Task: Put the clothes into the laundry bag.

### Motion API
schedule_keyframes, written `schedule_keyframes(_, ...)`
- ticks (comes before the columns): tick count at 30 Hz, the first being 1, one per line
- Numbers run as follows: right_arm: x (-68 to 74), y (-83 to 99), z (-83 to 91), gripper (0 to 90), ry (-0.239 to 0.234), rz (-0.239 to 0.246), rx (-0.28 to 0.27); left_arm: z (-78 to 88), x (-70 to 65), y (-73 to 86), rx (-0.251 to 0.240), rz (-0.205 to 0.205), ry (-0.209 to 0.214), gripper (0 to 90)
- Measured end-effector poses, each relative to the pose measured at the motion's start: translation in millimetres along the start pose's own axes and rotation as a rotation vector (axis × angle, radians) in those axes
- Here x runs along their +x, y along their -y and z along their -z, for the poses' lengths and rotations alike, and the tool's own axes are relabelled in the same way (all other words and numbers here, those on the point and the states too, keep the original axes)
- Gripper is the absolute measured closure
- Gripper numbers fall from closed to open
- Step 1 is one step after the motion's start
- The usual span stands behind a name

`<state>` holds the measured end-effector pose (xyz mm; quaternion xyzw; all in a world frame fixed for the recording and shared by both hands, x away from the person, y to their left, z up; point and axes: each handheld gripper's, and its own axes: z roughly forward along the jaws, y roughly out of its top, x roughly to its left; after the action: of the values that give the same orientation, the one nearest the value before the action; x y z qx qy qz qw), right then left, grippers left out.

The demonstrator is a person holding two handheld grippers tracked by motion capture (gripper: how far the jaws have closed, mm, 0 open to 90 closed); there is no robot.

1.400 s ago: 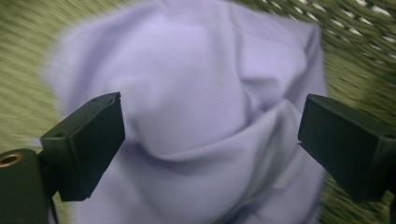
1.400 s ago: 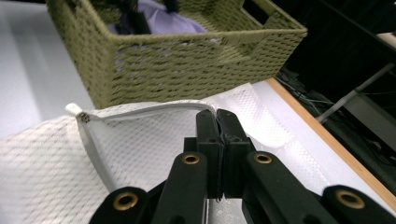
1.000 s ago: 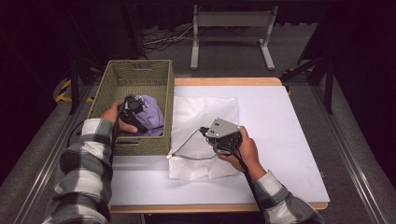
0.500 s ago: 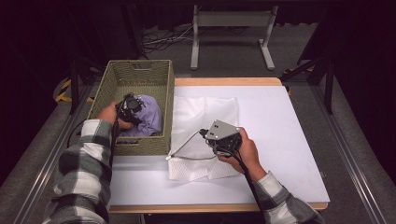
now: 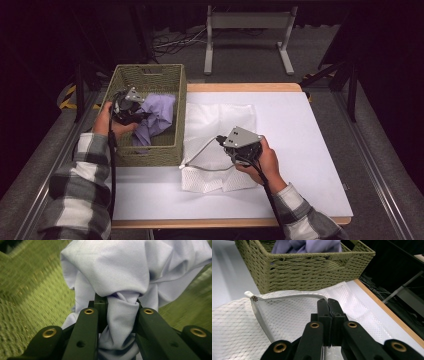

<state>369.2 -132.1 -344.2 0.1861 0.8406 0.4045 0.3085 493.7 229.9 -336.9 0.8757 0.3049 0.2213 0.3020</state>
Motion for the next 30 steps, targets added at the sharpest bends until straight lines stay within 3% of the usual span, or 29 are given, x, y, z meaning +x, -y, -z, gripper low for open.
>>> schedule_keyframes(5,-1.2,0.1,1.2,90.0,0.012,-0.005,-0.007,28.2,-11.6,11.9,-0.166,0.062,-0.001,78.1)
schedule_keyframes(11,-1.7,-0.4,-0.9,90.0,0.009,-0.004,-0.002,60.2,-35.7,23.5,-0.364,0.087,0.024,78.3)
schedule_keyframes(12,-2.0,-0.2,-1.5,90.0,0.006,-0.006,0.000,60.2,-35.7,23.5,-0.364,0.087,0.024,78.3)
schedule_keyframes(14,-2.4,0.3,-2.3,90.0,0.008,-0.004,0.004,72.9,-46.0,25.1,-0.437,0.096,0.035,78.2)
schedule_keyframes(17,-3.1,0.6,-2.5,90.0,0.008,-0.011,0.004,83.8,-56.3,26.9,-0.471,0.087,0.029,78.2)
schedule_keyframes(19,-3.0,0.6,-2.4,90.0,0.010,-0.010,0.004,88.2,-61.9,29.2,-0.486,0.085,0.048,78.2)
schedule_keyframes(23,-2.5,0.8,-3.2,90.0,0.007,-0.010,0.006,93.4,-71.8,34.0,-0.497,0.070,0.059,78.3)
schedule_keyframes(27,-1.5,1.2,-5.0,90.0,0.005,-0.005,0.014,93.8,-86.3,42.9,-0.503,0.071,0.103,78.3)
schedule_keyframes(30,-1.4,1.3,-5.6,90.0,0.006,-0.006,0.015,92.8,-99.8,46.8,-0.490,0.043,0.146,78.3)
